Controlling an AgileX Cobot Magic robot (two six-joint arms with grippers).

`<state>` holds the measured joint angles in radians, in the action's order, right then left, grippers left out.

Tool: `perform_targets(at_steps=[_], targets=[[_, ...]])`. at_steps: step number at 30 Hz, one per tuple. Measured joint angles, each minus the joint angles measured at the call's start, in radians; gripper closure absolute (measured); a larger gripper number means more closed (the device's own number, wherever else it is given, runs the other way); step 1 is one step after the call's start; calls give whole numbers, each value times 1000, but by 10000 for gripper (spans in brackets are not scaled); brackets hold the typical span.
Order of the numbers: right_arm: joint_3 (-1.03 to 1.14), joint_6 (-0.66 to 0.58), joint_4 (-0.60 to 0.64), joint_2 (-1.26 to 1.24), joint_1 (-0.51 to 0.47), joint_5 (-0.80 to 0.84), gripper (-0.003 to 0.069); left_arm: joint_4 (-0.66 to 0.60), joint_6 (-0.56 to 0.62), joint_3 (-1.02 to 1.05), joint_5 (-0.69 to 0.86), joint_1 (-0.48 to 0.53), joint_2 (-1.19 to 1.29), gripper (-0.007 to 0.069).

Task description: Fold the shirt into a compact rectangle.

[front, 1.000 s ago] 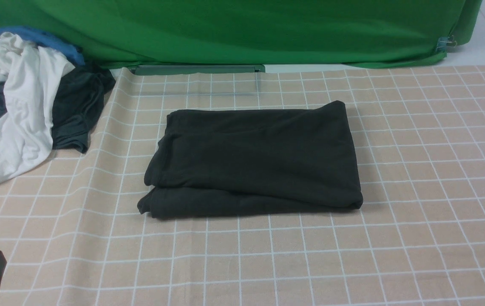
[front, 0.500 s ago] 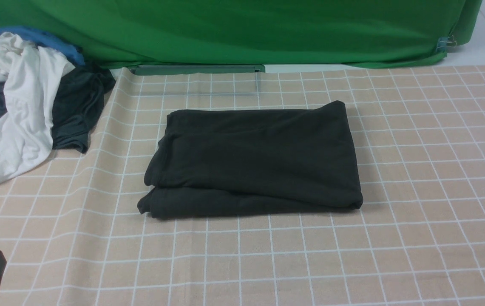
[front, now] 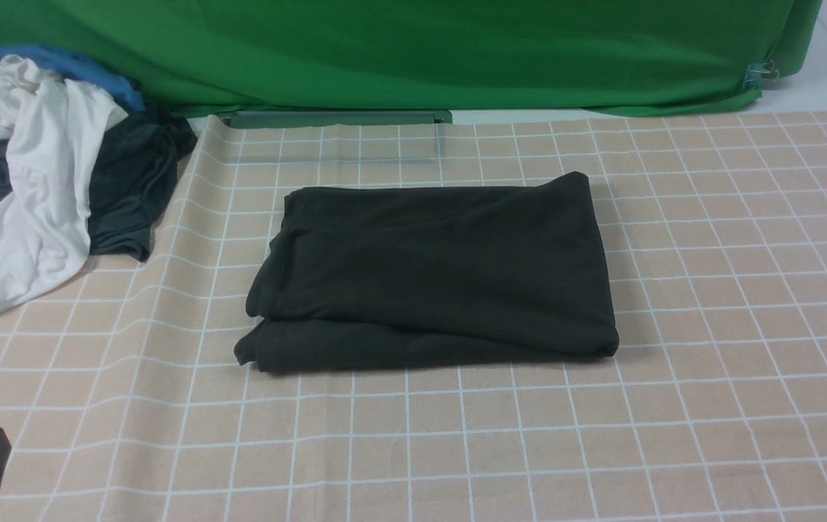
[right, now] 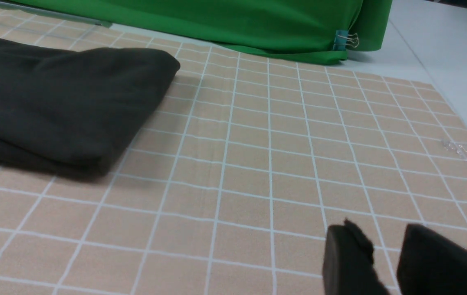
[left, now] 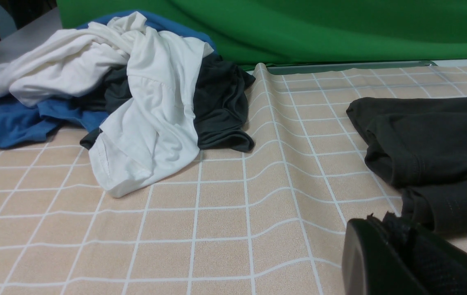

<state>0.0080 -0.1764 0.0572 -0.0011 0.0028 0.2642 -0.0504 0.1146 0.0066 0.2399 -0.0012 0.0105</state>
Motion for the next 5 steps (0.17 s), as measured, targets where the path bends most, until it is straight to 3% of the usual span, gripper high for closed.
perform_targets(at_steps=[5], targets=[[0, 0, 0, 0, 0, 1, 422, 0, 0, 0, 0, 0, 0, 602]])
